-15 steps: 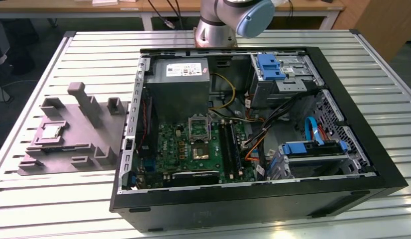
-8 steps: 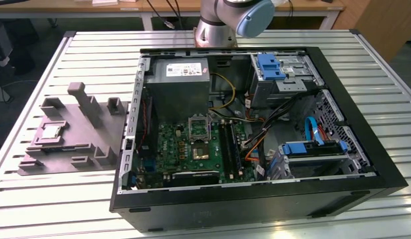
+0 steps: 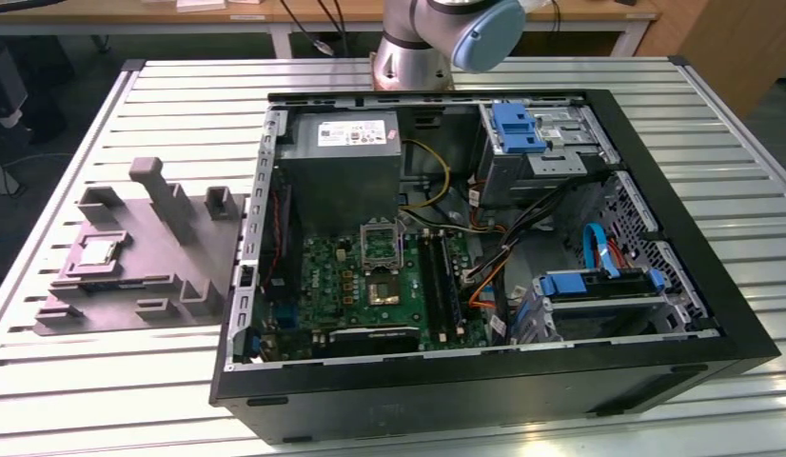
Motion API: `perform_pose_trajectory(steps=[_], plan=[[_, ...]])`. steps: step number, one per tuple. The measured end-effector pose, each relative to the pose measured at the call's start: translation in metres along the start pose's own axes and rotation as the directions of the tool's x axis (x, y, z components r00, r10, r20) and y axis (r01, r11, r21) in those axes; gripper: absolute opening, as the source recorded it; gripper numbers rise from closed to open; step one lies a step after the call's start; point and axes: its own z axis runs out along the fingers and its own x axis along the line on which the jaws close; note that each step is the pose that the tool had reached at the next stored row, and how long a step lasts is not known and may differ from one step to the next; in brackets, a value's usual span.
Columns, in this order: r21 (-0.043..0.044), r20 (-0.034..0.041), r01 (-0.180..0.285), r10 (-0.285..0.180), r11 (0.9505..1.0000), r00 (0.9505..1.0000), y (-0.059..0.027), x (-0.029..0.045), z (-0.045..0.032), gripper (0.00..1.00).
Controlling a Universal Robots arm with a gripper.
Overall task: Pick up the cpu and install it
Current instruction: 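Pick up the cpu and move it towards the insertion slot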
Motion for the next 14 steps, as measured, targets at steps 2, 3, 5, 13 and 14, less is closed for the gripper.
perform_pose_trajectory(steps=[2,3,5,13,14], plan=[[0.0000,0.0000,0.000,0.000,1.0000,1.0000,-0.0002,0.0001,0.0060,0.55],[0.0000,0.0000,0.000,0.000,1.0000,1.0000,-0.0002,0.0001,0.0061,0.55],[0.0000,0.0000,0.000,0.000,1.0000,1.0000,-0.0003,0.0001,0.0062,0.55],[-0.0005,0.0000,0.000,0.000,1.0000,1.0000,-0.0003,0.0002,0.0090,0.55],[-0.0009,0.0000,0.000,0.000,1.0000,1.0000,-0.0003,0.0002,0.0092,0.55]])
